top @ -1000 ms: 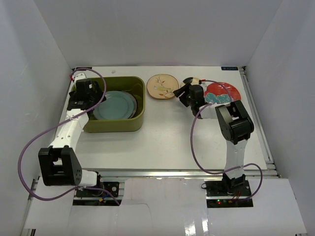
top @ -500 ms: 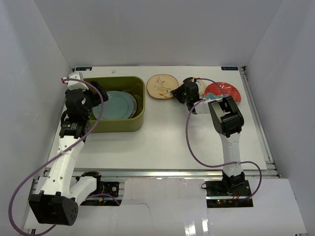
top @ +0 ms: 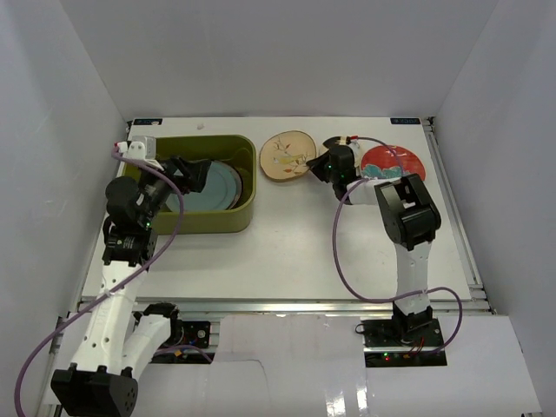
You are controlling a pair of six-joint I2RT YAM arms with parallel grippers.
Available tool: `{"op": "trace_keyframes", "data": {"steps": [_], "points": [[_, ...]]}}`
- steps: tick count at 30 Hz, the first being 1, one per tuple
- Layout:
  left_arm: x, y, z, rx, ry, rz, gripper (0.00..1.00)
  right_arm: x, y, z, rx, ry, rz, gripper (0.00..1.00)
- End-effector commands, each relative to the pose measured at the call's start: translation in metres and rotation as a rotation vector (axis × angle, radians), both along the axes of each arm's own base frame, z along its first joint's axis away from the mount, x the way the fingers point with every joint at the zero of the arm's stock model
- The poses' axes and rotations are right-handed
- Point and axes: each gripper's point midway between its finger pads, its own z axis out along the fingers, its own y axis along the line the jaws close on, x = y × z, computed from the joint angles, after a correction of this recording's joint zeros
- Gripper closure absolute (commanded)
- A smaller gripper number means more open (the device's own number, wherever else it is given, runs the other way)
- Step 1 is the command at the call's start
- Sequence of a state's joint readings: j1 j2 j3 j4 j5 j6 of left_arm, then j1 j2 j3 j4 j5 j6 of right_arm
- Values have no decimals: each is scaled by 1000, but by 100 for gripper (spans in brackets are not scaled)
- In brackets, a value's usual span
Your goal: Place the plates into the plastic bin on the countertop
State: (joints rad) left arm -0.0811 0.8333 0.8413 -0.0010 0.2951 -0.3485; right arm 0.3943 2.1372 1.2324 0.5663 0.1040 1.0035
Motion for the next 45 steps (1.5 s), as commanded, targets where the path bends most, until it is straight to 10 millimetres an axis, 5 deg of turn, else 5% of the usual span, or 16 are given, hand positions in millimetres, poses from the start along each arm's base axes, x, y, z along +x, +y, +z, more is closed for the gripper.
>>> {"op": "trace_keyframes", "data": {"steps": [1, 6, 7, 10, 15, 21, 25, 32, 33, 35, 36, 38, 39, 45], "points": [[-13, -10, 18, -7, -79, -64, 2, 7, -4, 160, 59, -381, -17, 92], [-18, -7, 21, -14, -96, -53, 2, -26, -33, 234, -6, -529, -83, 92], [-19, -7, 22, -14, -100, -50, 2, -41, -40, 264, -9, -589, -87, 92], [-22, -6, 27, -19, -116, -44, 2, -70, -42, 297, -12, -660, -43, 92], [-24, -1, 32, -25, -132, -17, 2, -104, -3, 333, 17, -692, 146, 92], [-19, 43, 28, -53, -81, 245, 2, -135, 66, 364, 100, -713, 307, 92], [-24, 58, 35, -47, -92, 326, 2, -155, 125, 359, 117, -693, 412, 92], [-31, 84, 42, -63, -98, 473, 2, -151, 178, 332, 152, -625, 465, 92], [-32, 86, 43, -64, -99, 481, 2, -145, 188, 317, 133, -597, 468, 92], [-32, 85, 44, -64, -101, 476, 2, -145, 202, 322, 129, -601, 495, 92], [-32, 83, 43, -63, -101, 464, 2, -139, 213, 299, 97, -560, 515, 92], [-31, 80, 43, -58, -100, 450, 2, -136, 226, 302, 76, -571, 526, 92], [-30, 79, 43, -58, -100, 446, 2, -133, 237, 277, 51, -523, 554, 92], [-28, 73, 42, -51, -99, 417, 2, -131, 265, 235, 23, -448, 602, 92]]}}
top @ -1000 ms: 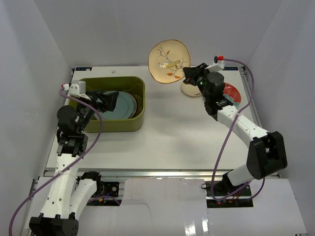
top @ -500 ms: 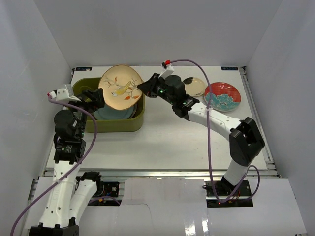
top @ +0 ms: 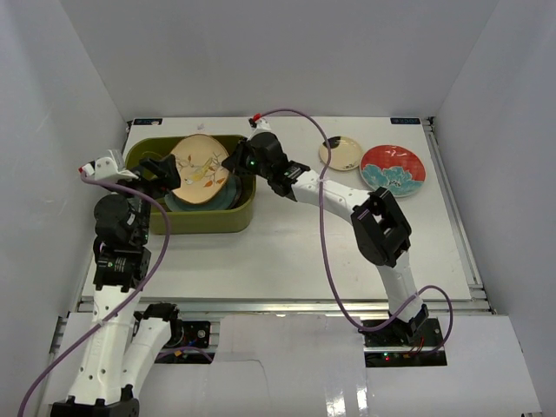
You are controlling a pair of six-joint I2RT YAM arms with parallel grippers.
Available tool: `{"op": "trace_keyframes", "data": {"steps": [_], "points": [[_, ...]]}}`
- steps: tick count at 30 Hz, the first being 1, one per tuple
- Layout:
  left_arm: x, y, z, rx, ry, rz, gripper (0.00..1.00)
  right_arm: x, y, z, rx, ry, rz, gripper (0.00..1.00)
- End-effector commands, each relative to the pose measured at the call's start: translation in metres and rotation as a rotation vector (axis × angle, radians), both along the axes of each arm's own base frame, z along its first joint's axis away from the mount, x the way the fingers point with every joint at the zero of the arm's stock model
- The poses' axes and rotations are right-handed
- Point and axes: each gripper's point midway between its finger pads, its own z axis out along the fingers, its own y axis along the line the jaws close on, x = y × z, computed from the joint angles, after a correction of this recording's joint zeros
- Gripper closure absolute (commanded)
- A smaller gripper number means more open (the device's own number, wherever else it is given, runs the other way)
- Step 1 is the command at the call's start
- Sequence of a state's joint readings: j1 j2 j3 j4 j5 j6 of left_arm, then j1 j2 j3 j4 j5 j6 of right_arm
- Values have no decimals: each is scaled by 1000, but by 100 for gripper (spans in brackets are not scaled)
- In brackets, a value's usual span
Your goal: Place the plates into the plastic bin on the countertop
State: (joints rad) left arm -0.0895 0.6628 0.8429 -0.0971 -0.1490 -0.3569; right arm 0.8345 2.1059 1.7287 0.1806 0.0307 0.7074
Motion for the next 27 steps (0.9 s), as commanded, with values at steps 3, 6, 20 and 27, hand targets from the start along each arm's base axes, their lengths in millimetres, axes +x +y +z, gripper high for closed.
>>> {"op": "trace_keyframes", "data": {"steps": [3, 6, 20, 27], "points": [[-2, -5, 14, 10, -29, -26, 2, -12, 24, 71, 171, -106, 46, 92], [-1, -6, 13, 10, -27, -33, 2, -14, 26, 59, 156, -81, 47, 91], [3, -13, 7, 11, -16, -66, 2, -20, 19, 4, 13, 8, 6, 47], [2, -13, 9, 8, -24, -70, 2, -22, 10, -25, -156, 48, -3, 18]]}}
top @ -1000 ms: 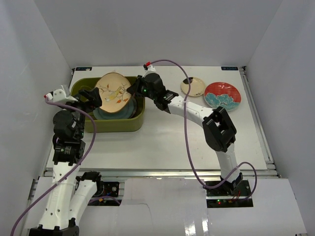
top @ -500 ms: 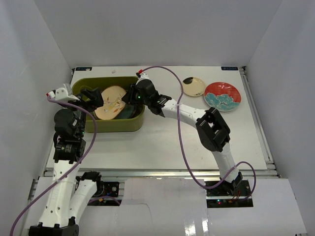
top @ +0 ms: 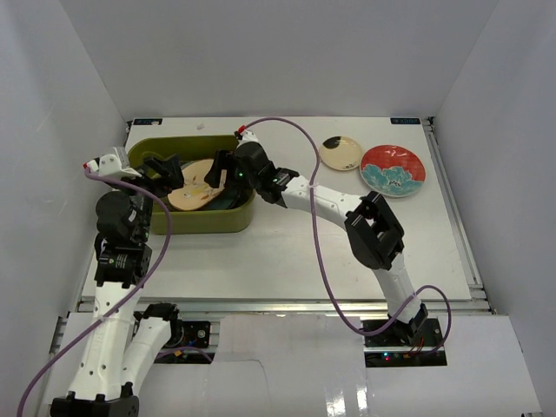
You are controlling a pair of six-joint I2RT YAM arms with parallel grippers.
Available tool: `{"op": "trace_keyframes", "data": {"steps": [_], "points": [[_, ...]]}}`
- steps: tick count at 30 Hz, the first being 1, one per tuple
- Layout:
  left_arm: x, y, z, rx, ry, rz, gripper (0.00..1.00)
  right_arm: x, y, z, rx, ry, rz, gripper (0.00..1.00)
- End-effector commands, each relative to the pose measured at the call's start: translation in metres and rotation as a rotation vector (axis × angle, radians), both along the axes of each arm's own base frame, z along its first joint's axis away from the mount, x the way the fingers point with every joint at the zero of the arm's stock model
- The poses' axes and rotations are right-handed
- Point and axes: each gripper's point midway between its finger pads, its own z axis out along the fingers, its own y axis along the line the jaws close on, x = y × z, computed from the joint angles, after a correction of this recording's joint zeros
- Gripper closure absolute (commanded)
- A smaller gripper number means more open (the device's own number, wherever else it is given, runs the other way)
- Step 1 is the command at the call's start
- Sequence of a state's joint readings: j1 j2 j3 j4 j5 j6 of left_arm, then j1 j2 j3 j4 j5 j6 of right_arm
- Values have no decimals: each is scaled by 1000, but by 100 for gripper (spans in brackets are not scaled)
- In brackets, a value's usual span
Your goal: Place the plates into the plastic bin on the countertop
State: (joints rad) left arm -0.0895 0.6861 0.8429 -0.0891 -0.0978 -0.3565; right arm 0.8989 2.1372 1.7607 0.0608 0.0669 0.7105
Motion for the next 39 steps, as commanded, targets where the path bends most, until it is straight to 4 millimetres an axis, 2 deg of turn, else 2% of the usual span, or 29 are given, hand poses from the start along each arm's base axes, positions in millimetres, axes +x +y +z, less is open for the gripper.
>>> {"op": "trace_keyframes", "data": {"steps": [1, 5, 6, 7, 8, 9, 10, 16, 19, 23, 26, 28, 29, 30, 31, 33, 35, 38, 39], "points": [[-3, -4, 13, -1, -37, -19, 2, 8, -6, -1, -81, -16, -26, 16], [-5, -4, 15, -1, -47, -19, 2, 8, -6, -11, -150, -10, -21, 5], [-6, -4, 15, -1, -50, -16, 2, 11, -3, -3, -156, -33, -22, 3], [-6, -3, 15, 0, -52, -12, 2, 10, -5, -18, -206, -10, -19, 2], [-7, -4, 15, 1, -56, -14, 2, 9, -3, -21, -226, -18, -19, 1], [-7, -4, 15, 2, -56, -16, 2, 12, 0, -13, -232, -43, -21, 5], [-8, -5, 17, 2, -64, -18, 2, 11, -1, -29, -283, -30, -27, 8], [-11, -3, 18, 5, -74, -9, 2, 15, 1, -41, -384, -119, -53, 10], [-12, -3, 19, 6, -79, -11, 2, 17, 6, -27, -398, -229, -69, 10], [-13, -3, 20, 6, -80, -9, 2, 17, 22, 37, -276, -377, -74, 10], [-13, -4, 20, 8, -77, -12, 2, 14, 29, 108, -137, -463, -67, 10], [-12, -5, 19, 9, -74, -13, 2, 5, 28, 157, -39, -514, -51, 10], [-12, -4, 19, 9, -74, -12, 2, 2, 27, 172, 2, -523, -48, 10], [-12, -4, 19, 9, -74, -12, 2, -6, 20, 205, 69, -556, -44, 10], [-13, -4, 19, 7, -74, -12, 2, -9, 14, 218, 98, -566, -45, 10], [-12, -5, 18, 6, -73, -15, 2, -13, -2, 237, 163, -561, -46, 10], [-11, -5, 17, 5, -71, -17, 2, -9, -14, 237, 184, -532, -45, 10], [-12, -6, 18, 3, -74, -19, 2, 4, -36, 217, 186, -450, -70, 10], [-12, -6, 17, 4, -73, -19, 2, 9, -45, 202, 173, -414, -76, 10]]}}
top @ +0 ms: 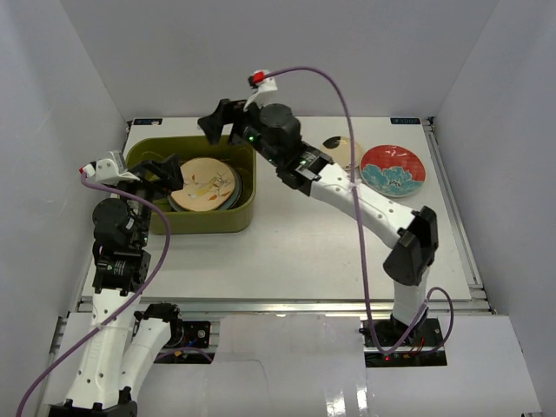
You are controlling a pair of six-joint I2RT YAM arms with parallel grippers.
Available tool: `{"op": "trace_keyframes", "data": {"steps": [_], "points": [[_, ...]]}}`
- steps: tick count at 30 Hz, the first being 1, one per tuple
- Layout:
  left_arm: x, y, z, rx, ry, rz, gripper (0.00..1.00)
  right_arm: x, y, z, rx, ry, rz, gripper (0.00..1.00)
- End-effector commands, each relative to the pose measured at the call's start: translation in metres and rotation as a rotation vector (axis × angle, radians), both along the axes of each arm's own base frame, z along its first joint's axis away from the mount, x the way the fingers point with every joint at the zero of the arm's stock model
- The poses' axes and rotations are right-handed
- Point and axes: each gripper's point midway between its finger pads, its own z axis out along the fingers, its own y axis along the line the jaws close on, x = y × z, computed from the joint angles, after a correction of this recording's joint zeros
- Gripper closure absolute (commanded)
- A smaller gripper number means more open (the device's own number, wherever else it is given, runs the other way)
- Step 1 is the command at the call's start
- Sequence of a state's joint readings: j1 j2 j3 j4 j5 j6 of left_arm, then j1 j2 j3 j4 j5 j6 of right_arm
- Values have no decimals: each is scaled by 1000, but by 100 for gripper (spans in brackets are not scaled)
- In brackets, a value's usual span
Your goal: Place the plates into the plastic bin on the countertop
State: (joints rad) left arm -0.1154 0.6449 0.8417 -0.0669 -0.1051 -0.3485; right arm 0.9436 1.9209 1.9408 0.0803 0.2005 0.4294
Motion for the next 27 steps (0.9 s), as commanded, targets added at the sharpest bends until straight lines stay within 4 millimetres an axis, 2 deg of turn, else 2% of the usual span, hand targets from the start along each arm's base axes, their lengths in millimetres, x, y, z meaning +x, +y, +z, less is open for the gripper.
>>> {"op": "trace_keyframes", "data": {"steps": [1, 2, 3, 4, 5, 6, 7, 8, 9, 10, 11, 12, 13, 14, 15, 16, 18, 19, 20, 21, 23, 25, 27], "points": [[-1, 0, 1, 3, -11, 0, 2, 21, -23, -22, 47, 77, -16, 10], [-1, 0, 1, 4, -13, 1, 2, 19, -28, -21, 52, 77, -16, 8], [-1, 0, 1, 3, -13, 0, 2, 22, -35, -39, 18, 89, -46, 2], [-1, -1, 1, 3, -13, -3, 2, 25, -44, -38, 18, 75, -83, 0], [-2, -2, 0, 4, -11, -7, 2, 23, -60, -24, 39, 54, -122, 5], [-1, -2, 0, 2, -11, -11, 2, 36, -83, -42, 26, 86, -201, 19], [0, -3, 0, 1, -11, -15, 2, 42, -98, -44, 40, 102, -235, 29], [0, -5, -1, 1, -10, -25, 2, 57, -136, -34, 79, 111, -306, 38], [0, -6, -2, -2, -9, -30, 2, 66, -158, -43, 95, 143, -353, 41], [1, -7, -1, -5, -10, -37, 2, 65, -185, -64, 111, 204, -410, 45], [1, -10, -2, -3, -10, -52, 2, 81, -228, -77, 127, 231, -517, 53], [0, -13, -1, -10, -12, -64, 2, 88, -263, -92, 144, 259, -631, 54], [0, -16, -1, -12, -11, -78, 2, 81, -293, -125, 181, 344, -702, 54], [0, -20, -1, -12, -13, -103, 2, 89, -342, -140, 227, 372, -813, 52], [-1, -23, -1, -13, -14, -117, 2, 87, -368, -156, 258, 401, -873, 50], [-4, -34, 3, -17, -24, -175, 2, 79, -412, -192, 307, 477, -970, 48], [-9, -51, 4, -20, -32, -260, 2, 72, -447, -219, 365, 540, -1034, 44], [-12, -61, 5, -17, -37, -314, 2, 61, -461, -247, 377, 595, -1073, 42], [-16, -72, 12, -11, -64, -372, 2, 58, -487, -256, 400, 605, -1127, 42], [-24, -85, 16, 5, -76, -451, 2, 55, -494, -262, 402, 606, -1146, 41], [-32, -99, 19, 17, -86, -525, 2, 48, -524, -282, 398, 643, -1212, 40], [-42, -113, 24, 39, -100, -604, 2, 45, -538, -292, 397, 661, -1231, 39], [-55, -127, 26, 62, -111, -698, 2, 45, -544, -298, 389, 668, -1226, 39]]}}
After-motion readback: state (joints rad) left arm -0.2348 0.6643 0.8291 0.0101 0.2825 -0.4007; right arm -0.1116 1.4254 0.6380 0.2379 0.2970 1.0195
